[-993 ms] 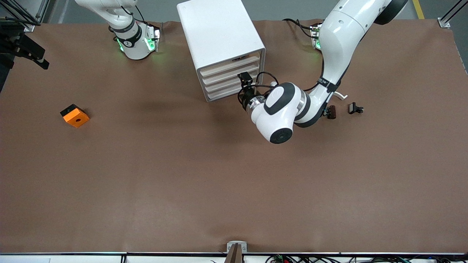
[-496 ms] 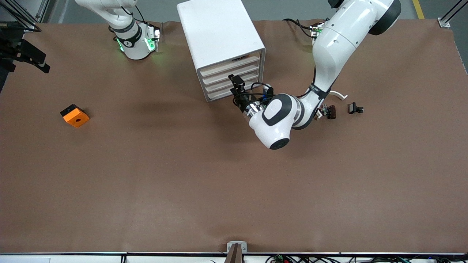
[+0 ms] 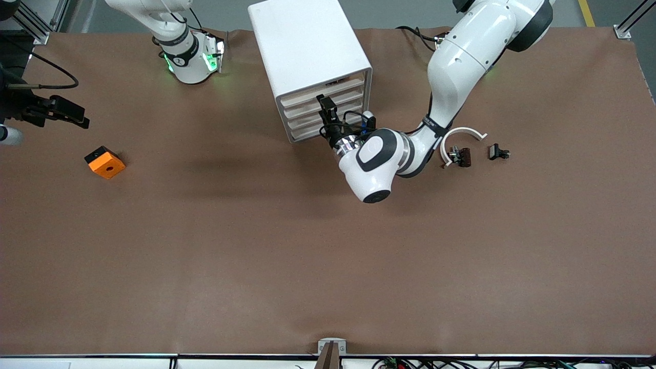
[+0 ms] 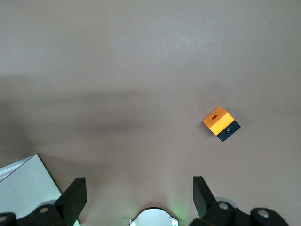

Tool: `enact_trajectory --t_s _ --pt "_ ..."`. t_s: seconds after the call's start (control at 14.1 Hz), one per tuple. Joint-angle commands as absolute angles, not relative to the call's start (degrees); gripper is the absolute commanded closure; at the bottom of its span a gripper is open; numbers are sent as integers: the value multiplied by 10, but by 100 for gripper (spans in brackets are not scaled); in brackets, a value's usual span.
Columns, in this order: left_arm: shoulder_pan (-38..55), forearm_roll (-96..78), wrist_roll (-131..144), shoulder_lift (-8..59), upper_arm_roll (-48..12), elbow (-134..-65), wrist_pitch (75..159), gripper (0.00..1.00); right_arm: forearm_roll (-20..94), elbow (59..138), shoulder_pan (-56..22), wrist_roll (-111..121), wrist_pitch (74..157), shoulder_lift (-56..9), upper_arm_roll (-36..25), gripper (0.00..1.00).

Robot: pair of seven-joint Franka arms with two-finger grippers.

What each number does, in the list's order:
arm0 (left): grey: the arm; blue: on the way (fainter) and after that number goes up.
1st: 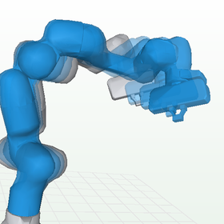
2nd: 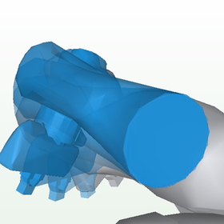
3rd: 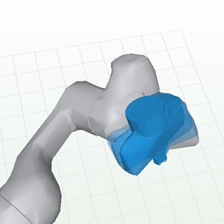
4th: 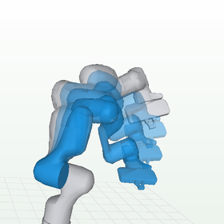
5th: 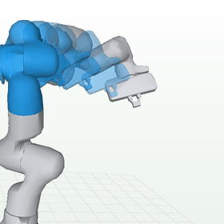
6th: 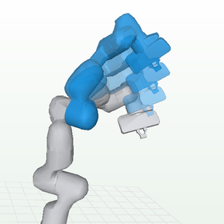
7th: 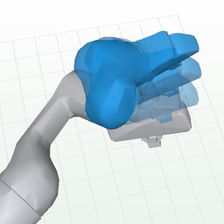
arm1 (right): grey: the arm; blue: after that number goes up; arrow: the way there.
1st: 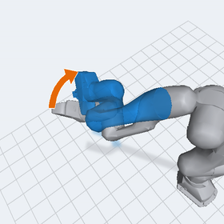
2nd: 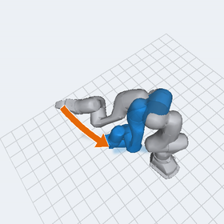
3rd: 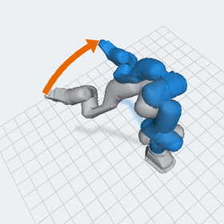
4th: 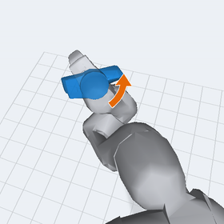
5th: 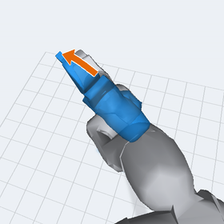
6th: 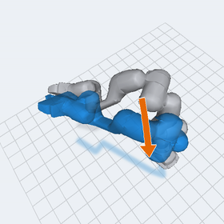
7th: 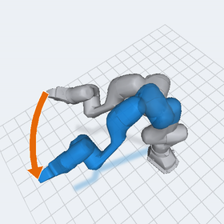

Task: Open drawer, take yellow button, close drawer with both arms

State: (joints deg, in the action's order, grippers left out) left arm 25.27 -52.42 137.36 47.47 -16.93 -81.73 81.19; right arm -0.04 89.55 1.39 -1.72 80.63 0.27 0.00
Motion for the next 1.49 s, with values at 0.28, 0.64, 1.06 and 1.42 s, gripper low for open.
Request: enact_trajectory --t_s 0.28,0.64,1.06,1.42 --pt "278 -548 1384 479 -168 -821 794 65 -6 885 45 -13 799 -41 5 0" --pt "275 -551 1405 485 -165 -824 794 100 -6 887 52 -12 799 -43 6 0" --pt "243 -549 1407 484 -151 -819 794 100 3 884 42 -72 799 -43 9 0" --pt "225 -551 1398 483 -128 -808 799 100 4 886 12 -166 789 -41 11 0"
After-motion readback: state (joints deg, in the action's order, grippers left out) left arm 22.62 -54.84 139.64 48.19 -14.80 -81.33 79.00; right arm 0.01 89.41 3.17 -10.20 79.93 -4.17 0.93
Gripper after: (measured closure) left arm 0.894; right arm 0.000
